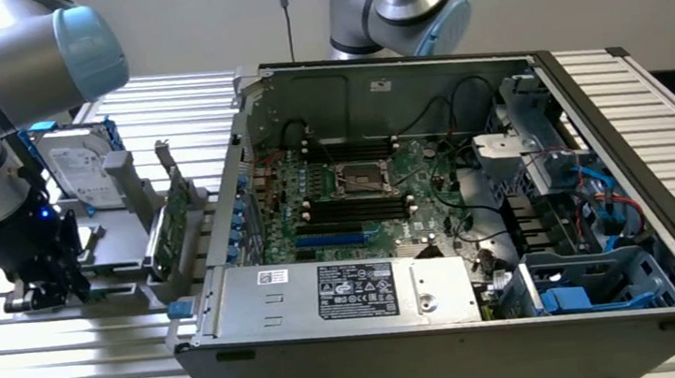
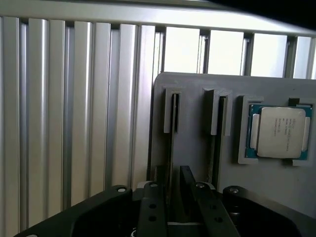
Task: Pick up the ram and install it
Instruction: 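Pick up the ram and move it above insertion slot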
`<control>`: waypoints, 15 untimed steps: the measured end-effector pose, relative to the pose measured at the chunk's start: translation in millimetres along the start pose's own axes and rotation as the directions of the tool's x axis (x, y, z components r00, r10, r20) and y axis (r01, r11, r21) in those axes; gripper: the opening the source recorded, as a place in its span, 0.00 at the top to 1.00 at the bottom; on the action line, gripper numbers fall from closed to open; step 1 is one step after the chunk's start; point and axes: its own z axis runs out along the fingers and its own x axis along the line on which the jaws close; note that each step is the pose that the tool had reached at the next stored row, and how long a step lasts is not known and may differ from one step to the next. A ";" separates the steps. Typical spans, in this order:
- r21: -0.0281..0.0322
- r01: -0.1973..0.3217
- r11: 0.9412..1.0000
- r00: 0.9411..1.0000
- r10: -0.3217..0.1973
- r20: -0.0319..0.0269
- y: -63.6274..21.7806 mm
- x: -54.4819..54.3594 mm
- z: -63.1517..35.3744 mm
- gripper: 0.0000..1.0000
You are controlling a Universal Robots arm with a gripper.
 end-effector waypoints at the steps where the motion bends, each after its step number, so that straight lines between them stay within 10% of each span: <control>1: 0.000 0.000 1.000 1.000 0.000 0.000 -0.1 0.0 0.0 0.73; 15: -0.008 -0.027 1.000 1.000 0.027 0.001 -1.0 0.1 -0.1 0.86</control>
